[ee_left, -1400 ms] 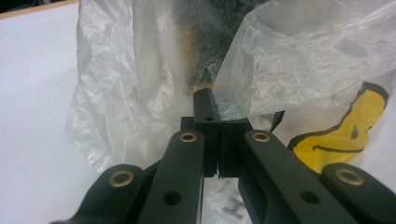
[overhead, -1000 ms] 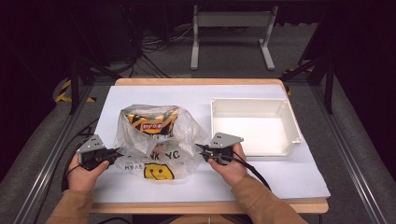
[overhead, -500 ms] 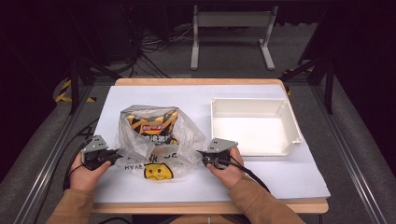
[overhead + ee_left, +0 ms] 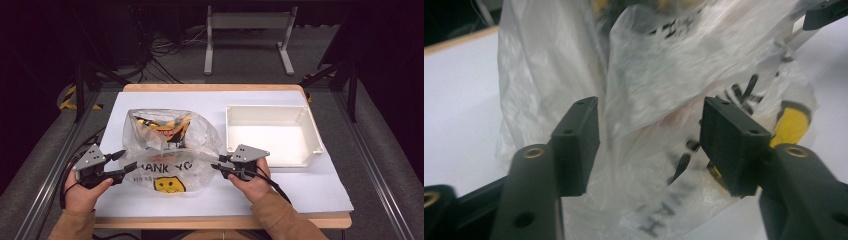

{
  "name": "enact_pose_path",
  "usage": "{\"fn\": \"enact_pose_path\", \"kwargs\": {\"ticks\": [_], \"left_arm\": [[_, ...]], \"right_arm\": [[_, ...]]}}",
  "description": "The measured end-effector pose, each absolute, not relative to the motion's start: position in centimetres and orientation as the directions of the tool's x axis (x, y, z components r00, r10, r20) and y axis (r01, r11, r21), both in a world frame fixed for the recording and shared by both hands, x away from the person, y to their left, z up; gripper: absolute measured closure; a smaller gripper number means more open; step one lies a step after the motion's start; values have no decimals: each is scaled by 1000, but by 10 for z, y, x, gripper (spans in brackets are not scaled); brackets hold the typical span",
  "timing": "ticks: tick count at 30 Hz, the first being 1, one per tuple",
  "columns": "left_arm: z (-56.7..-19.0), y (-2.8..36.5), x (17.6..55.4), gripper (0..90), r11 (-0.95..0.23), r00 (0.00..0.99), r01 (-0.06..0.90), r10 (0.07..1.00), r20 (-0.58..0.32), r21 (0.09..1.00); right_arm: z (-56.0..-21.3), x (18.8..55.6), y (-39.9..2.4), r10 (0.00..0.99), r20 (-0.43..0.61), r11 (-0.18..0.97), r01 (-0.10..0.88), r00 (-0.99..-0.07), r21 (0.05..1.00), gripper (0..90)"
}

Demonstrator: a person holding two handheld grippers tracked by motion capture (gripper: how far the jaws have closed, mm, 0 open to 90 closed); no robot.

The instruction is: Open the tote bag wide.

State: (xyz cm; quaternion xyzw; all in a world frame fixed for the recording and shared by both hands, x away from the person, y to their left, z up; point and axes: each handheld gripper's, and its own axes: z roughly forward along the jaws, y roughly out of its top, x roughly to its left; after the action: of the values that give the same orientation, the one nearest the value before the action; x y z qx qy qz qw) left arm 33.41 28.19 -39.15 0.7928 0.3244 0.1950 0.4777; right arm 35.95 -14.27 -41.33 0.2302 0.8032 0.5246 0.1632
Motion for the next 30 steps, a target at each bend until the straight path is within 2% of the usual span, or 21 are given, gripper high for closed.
{"fn": "enact_pose_path", "kwargs": {"ticks": [3,7,12,22,25,30], "left_arm": [[-381,281,326,353,-321,708,307,706,10,896],[-371,279,319,306,-311,699,277,714,31,909],[-362,270,311,157,-320,689,223,720,84,921],[-355,252,309,71,-315,711,199,698,84,928],[-355,244,311,5,-337,691,157,709,140,928],[-355,238,317,6,-306,689,158,715,118,939]], "right_arm": [[-406,355,-147,547,-10,313,193,-837,930,576],[-400,353,-153,552,-10,293,183,-834,938,506],[-390,350,-162,550,3,267,179,-835,947,451],[-378,345,-181,565,15,233,177,-825,956,407],[-375,345,-187,580,18,223,180,-815,958,397],[-370,345,-198,598,39,188,187,-801,964,394]]}}
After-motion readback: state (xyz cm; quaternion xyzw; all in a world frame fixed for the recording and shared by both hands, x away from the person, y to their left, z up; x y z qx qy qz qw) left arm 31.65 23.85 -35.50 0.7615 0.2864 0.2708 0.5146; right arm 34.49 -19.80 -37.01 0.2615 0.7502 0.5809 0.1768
